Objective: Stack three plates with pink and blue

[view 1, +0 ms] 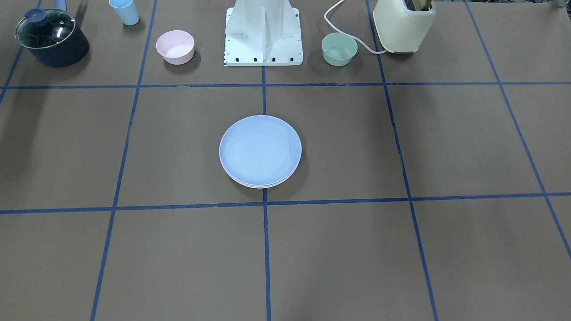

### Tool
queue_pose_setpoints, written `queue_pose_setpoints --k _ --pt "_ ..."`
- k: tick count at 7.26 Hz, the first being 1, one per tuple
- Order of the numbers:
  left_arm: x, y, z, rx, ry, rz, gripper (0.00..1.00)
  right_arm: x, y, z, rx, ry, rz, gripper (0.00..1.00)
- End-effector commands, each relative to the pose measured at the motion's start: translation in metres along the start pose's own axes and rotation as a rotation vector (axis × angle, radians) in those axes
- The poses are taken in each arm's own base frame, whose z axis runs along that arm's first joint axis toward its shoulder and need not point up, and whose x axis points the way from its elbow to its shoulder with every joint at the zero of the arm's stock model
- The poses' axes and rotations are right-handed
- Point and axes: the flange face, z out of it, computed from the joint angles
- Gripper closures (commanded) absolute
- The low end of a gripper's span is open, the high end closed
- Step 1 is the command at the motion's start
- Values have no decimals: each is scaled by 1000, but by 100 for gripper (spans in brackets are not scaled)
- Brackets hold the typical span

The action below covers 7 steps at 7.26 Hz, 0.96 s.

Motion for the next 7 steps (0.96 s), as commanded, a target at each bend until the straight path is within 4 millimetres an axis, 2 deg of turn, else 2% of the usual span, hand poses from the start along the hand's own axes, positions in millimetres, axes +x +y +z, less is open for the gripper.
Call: queue_pose_setpoints --k 1,4,7 --pt "-11 28 17 -37 51 -37 0 -1 0 2 -5 0 -3 0" --pt "-23 34 27 -53 24 -49 0 1 0 5 -9 -2 -4 0" --pt "-25 35 29 -57 23 -57 0 7 2 12 -22 -2 3 0"
